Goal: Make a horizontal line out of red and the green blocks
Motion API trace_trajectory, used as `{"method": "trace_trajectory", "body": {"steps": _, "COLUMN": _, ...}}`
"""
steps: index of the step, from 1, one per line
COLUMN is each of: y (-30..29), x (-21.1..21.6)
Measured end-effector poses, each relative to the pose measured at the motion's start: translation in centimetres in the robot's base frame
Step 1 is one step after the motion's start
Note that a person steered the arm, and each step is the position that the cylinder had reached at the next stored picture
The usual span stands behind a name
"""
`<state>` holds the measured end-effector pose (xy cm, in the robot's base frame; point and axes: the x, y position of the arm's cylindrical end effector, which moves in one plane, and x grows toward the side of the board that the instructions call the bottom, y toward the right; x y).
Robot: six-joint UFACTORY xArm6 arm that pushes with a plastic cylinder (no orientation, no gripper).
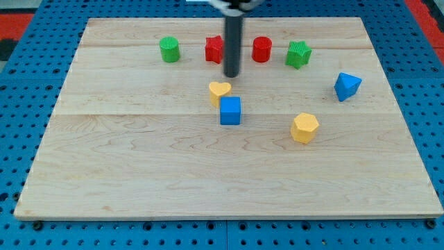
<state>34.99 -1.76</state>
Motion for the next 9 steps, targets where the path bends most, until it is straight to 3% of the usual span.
{"method": "trace_trajectory", "body": {"steps": 1, "y": -5.6, "x": -0.1}}
{"method": "trace_trajectory", "body": {"steps": 3, "y": -6.4, "x": -4.2}}
{"method": "trace_trajectory", "body": {"steps": 4, "y": -2.7, "x": -3.3}}
{"method": "trace_trajectory", "body": {"steps": 5, "y": 5.9, "x": -2.8}}
{"method": "trace_trajectory", "body": {"steps": 6, "y": 10.1, "x": -2.5}}
{"method": "trace_trajectory", "body": {"steps": 9, "y": 17.2, "x": -2.6}}
